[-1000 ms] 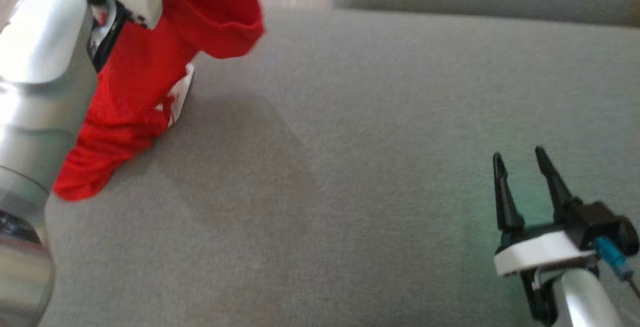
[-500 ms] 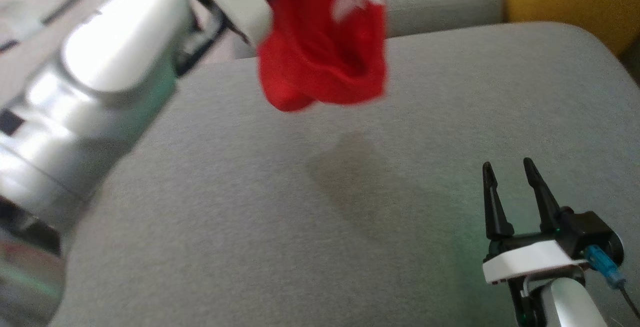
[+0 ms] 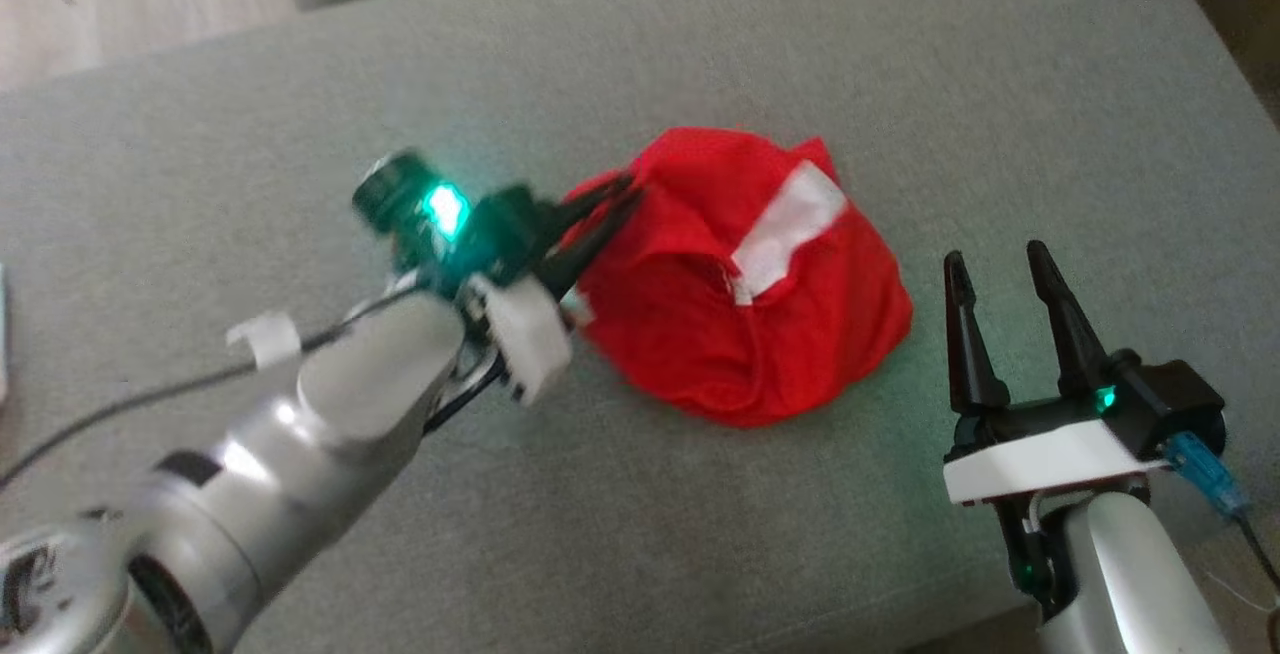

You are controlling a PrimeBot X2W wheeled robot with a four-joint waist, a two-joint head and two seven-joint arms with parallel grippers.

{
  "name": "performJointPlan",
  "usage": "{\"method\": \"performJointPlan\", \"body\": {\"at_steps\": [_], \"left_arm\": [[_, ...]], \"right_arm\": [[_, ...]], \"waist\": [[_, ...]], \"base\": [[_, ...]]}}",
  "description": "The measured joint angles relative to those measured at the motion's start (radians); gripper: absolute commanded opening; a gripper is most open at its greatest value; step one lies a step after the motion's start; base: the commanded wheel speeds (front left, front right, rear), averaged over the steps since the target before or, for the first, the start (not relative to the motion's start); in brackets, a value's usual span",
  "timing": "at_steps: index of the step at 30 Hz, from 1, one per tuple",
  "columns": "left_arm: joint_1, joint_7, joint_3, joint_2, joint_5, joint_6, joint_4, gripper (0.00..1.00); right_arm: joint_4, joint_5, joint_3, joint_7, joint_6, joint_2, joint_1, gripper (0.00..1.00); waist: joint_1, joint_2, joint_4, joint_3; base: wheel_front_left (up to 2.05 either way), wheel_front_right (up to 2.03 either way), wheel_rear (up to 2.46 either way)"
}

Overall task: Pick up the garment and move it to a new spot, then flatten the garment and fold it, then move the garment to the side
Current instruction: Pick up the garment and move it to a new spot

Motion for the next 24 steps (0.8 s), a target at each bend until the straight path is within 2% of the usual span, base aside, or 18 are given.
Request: {"method": "performJointPlan", "body": {"at_steps": [1, 2, 3, 4, 6, 7, 10, 11, 16, 21, 24], "left_arm": [[0.021, -0.008, 0.0, -0.004, 0.013, 0.008, 0.027, 0.0], [0.036, -0.012, 0.005, -0.007, 0.015, 0.024, 0.048, 0.3], [0.036, -0.012, 0.005, -0.007, 0.015, 0.024, 0.048, 0.78], [0.049, -0.017, 0.018, -0.012, 0.015, 0.044, 0.061, 1.0], [0.072, -0.017, 0.075, -0.032, 0.023, 0.084, 0.039, 1.0], [0.1, -0.019, 0.145, -0.047, 0.055, 0.127, -0.021, 1.0], [0.202, -0.02, 0.262, -0.058, 0.087, 0.185, -0.118, 1.0], [0.316, -0.02, 0.356, -0.052, 0.11, 0.231, -0.184, 1.0], [0.605, -0.02, 0.586, -0.037, 0.17, 0.338, -0.328, 1.0], [0.814, -0.02, 0.778, -0.045, 0.267, 0.379, -0.486, 1.0], [0.921, -0.02, 0.863, -0.069, 0.335, 0.378, -0.56, 1.0]], "right_arm": [[0.0, 0.0, 0.002, 0.0, 0.0, 0.0, -0.001, 1.0], [0.001, 0.0, 0.002, 0.0, 0.0, 0.0, -0.001, 1.0], [0.001, 0.0, 0.002, 0.0, 0.0, 0.0, -0.001, 1.0], [0.002, 0.0, 0.0, 0.0, 0.0, 0.0, -0.001, 1.0], [0.004, 0.0, -0.007, 0.0, 0.0, 0.0, 0.002, 1.0], [0.008, -0.001, -0.018, 0.0, 0.0, 0.0, 0.012, 1.0], [0.017, -0.001, -0.031, 0.0, 0.0, 0.001, 0.046, 1.0], [0.021, -0.002, -0.04, 0.0, 0.0, 0.001, 0.085, 1.0], [0.018, -0.002, -0.077, 0.0, 0.0, 0.002, 0.176, 1.0], [0.011, -0.02, -0.095, 0.0, 0.0, 0.002, 0.201, 1.0], [-0.002, -0.029, -0.095, 0.0, 0.0, 0.002, 0.22, 1.0]], "waist": [[0.0, 0.0, -0.007, 0.013], [0.0001, 0.0, -0.012, 0.022], [0.0001, 0.0, -0.012, 0.022], [0.0001, 0.0, -0.014, 0.028], [0.0, 0.0, -0.01, 0.025], [-0.0003, 0.0, 0.0, 0.012], [-0.0003, 0.0, 0.021, -0.026], [-0.0005, 0.0, 0.042, -0.064], [-0.0008, 0.0001, 0.116, -0.162], [-0.0008, 0.0001, 0.198, -0.23], [-0.0006, 0.0001, 0.234, -0.265]], "base": [[0.0, 0.0, 0.0], [0.0, 0.0, 0.0], [0.0, 0.0, 0.0], [0.0, 0.0, 0.0], [0.0, 0.0, 0.0], [0.0, 0.0, 0.0], [0.0, 0.0, 0.0], [0.0, 0.0, 0.0], [0.0, 0.0, 0.0], [0.0, 0.0, 0.0], [0.0, 0.0, 0.0]]}}
